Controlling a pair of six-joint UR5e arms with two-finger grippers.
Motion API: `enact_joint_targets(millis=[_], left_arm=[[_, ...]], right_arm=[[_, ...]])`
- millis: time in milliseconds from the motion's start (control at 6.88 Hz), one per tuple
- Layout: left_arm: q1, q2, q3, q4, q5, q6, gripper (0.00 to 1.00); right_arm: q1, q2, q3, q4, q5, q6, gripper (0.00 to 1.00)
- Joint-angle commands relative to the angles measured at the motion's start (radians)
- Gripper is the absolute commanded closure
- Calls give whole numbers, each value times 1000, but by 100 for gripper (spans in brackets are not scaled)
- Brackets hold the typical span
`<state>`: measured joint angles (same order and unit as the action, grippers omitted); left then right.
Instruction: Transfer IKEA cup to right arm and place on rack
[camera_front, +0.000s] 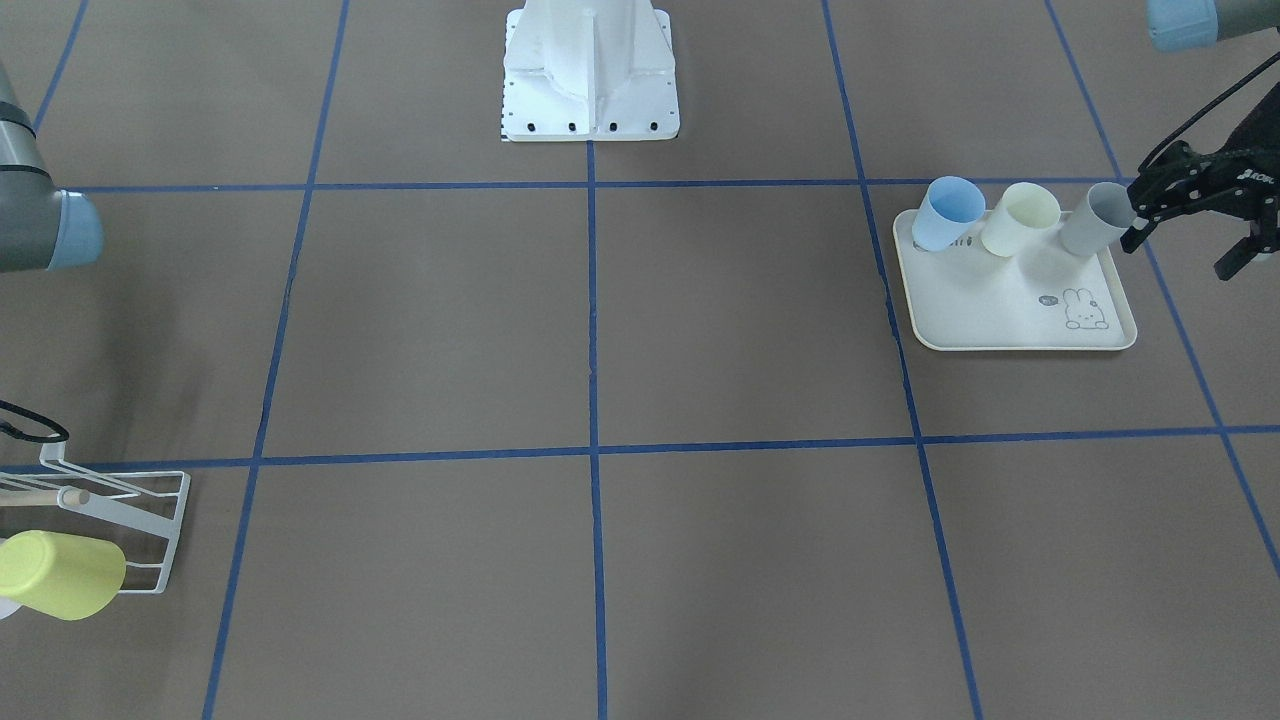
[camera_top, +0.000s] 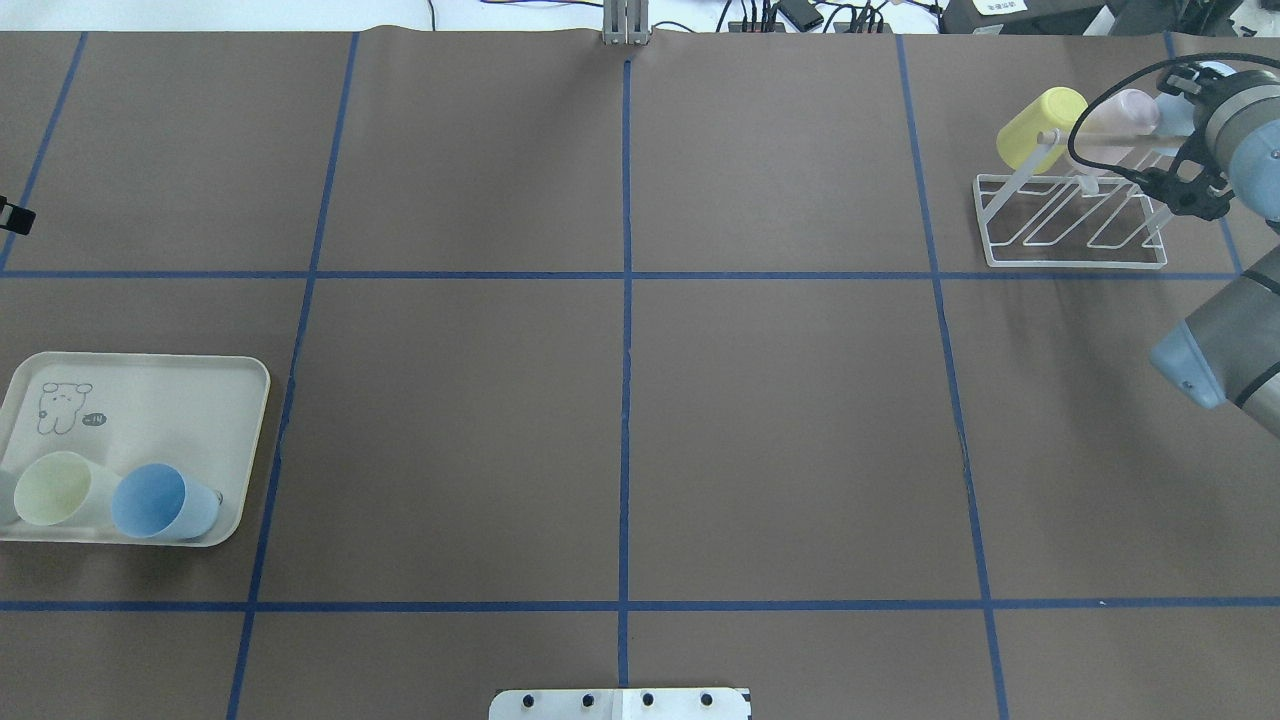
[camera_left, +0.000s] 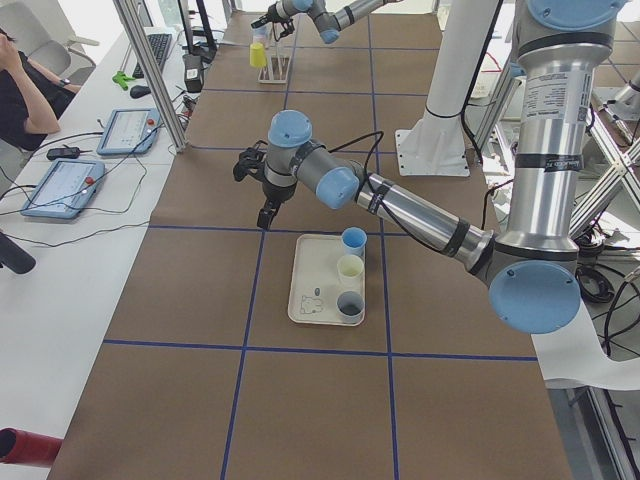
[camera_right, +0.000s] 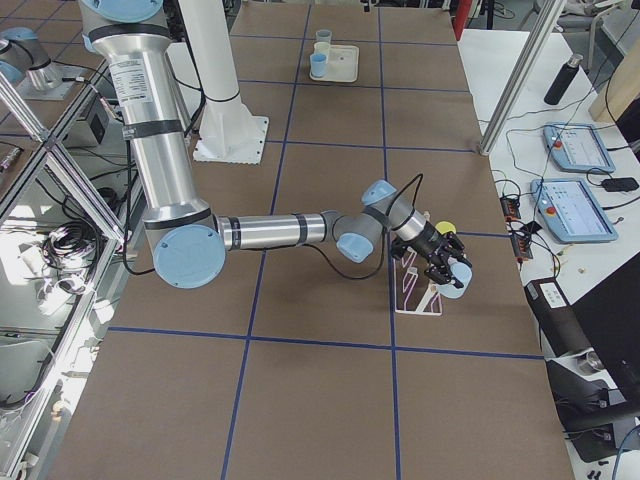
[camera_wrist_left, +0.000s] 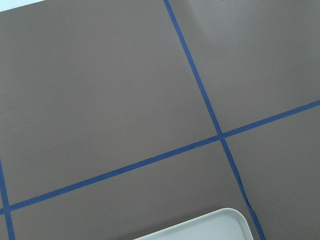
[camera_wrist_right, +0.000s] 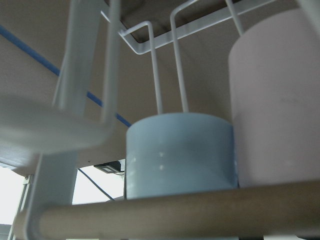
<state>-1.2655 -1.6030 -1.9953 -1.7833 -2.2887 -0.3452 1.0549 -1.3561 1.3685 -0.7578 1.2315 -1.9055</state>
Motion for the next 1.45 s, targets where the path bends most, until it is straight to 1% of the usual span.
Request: enact_joint_targets(millis=[0, 145, 291, 436, 726, 1162, 1307], left_arm=[[0, 0, 1, -1, 0, 0, 0], [0, 0, 0, -1, 0, 0, 0], [0, 0, 1, -1, 0, 0, 0], [0, 0, 0, -1, 0, 0, 0], [0, 0, 0, -1, 0, 0, 0], [-2, 0, -2, -1, 0, 0, 0], [0, 0, -2, -1, 2, 0, 0]], right_arm=[[-1, 0, 1, 0, -3, 0, 36], [-3, 2, 1, 0, -3, -3, 21], [-6, 5, 1, 0, -3, -6, 13], [-6, 6, 1, 0, -3, -6, 2], [-6, 12, 35, 0, -4, 0, 1], [0, -4, 194, -12, -4, 22, 1], [1, -36, 240, -14, 3, 139, 1]])
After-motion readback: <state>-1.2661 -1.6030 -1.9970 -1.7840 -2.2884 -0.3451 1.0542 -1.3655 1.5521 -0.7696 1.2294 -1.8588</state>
